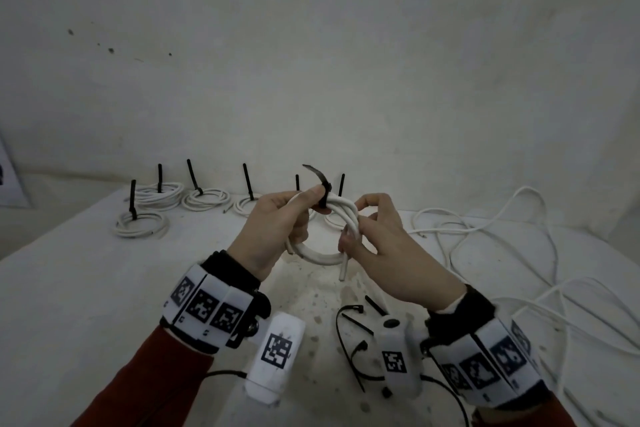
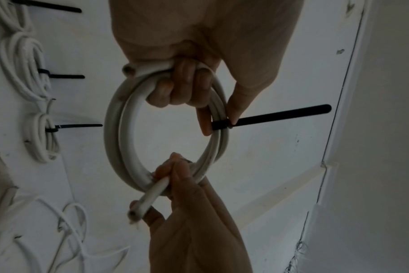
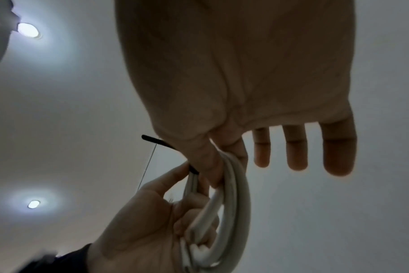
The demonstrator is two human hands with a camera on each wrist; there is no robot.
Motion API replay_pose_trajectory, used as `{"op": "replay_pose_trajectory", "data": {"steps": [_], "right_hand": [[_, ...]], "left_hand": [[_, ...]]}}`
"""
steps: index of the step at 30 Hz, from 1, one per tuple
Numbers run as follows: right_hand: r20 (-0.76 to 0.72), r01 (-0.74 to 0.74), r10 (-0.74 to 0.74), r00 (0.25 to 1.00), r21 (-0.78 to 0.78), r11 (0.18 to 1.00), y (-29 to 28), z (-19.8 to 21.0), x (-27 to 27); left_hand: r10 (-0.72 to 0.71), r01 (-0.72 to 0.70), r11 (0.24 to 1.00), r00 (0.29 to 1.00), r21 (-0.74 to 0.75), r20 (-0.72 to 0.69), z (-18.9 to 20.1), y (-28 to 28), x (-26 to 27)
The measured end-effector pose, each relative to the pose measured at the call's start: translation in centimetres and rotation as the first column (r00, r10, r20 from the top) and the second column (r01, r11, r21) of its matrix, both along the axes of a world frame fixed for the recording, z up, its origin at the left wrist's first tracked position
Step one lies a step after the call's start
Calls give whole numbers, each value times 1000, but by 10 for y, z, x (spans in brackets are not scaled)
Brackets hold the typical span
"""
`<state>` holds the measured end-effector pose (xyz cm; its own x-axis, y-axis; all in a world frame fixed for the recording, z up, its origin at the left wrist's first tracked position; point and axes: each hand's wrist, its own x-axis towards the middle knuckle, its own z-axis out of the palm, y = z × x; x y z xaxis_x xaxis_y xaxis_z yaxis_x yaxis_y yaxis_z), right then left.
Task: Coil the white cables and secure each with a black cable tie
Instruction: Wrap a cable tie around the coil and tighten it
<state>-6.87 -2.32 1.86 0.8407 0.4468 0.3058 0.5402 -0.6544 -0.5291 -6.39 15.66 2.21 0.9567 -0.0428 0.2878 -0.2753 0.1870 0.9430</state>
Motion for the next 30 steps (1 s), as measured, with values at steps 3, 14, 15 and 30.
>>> {"op": "replay_pose_trajectory", "data": {"steps": [3, 14, 15, 30], "right_hand": [[-59, 54, -49, 997, 79, 995, -2, 0, 3], [-500, 366, 36, 865, 678, 638, 5, -5, 8], [-515, 375, 52, 856, 687, 622, 5, -4, 8], [-495, 389, -2, 869, 680, 622, 2, 1, 6]], "left_hand": [[-25, 25, 1000, 999, 13, -19, -4, -2, 3], [-267, 193, 920, 946, -342, -185, -7, 9, 9], [-298, 229, 916, 938, -330, -175, -7, 11, 9], [-60, 60, 998, 998, -4, -32, -11, 4, 5]]}}
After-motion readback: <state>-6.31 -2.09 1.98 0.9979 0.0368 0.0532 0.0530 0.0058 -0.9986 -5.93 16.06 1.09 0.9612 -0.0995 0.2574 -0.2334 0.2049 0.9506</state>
